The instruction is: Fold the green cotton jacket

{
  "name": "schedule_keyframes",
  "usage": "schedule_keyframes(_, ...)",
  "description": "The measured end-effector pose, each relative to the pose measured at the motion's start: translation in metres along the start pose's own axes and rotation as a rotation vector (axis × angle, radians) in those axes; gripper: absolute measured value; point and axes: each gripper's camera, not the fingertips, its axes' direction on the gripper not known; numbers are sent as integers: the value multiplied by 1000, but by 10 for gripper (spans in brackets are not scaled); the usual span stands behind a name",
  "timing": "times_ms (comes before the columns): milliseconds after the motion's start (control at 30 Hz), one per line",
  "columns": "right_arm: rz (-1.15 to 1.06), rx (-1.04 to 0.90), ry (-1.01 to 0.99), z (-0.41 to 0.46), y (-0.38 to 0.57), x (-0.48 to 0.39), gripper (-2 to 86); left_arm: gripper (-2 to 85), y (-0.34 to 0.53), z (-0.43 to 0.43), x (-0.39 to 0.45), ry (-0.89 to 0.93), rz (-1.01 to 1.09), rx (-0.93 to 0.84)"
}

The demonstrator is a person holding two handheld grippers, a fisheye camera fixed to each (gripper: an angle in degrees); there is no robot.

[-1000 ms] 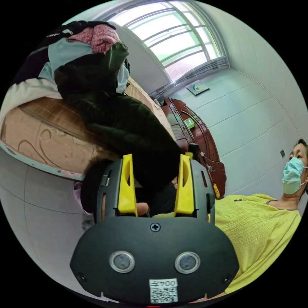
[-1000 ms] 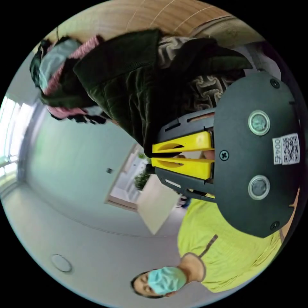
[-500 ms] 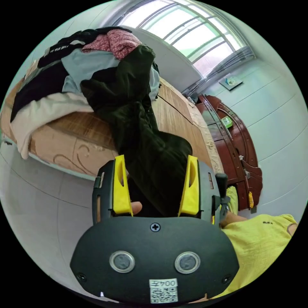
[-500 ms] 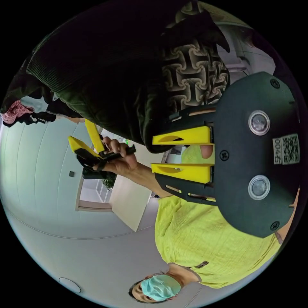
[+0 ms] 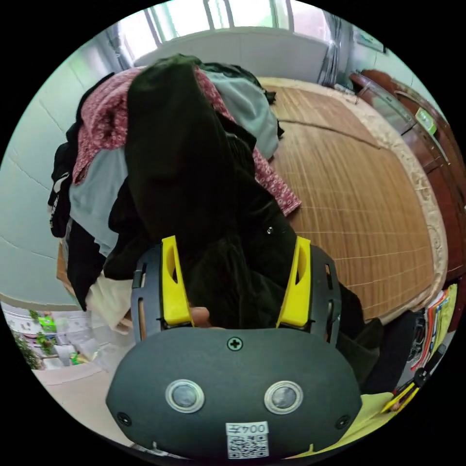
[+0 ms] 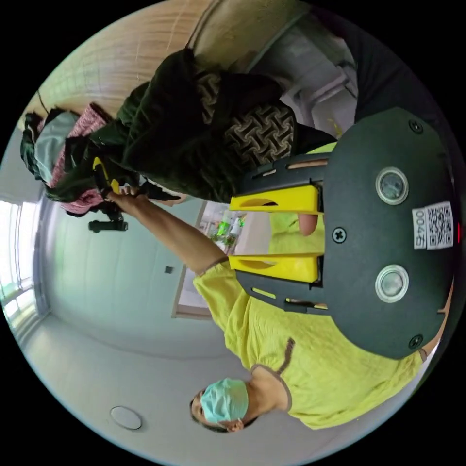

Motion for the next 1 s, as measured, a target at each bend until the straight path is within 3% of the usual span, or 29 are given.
schedule_keyframes(200,73,249,34,-76,49,9,114,228,-9,48,-31,-130,-19,-98)
schedule_keyframes(400,100,331,-7,-95,61,30,104,52,32,45,-93,-120,-26,-100)
schedule_keyframes(500,86,315,-24,-90,58,37,101,35,83,4,-157,234,-190,185)
schedule_keyframes(567,76,300,-37,-85,57,40,101,30,144,-41,-203,564,-277,489)
schedule_keyframes(667,76,283,-56,-77,57,48,101,27,216,-97,-235,871,-186,743)
schedule_keyframes(833,60,259,-90,-64,51,57,101,25,331,-145,-263,1244,35,950)
schedule_keyframes(1000,40,207,-24,-51,31,58,120,25,429,-102,-267,1633,90,905)
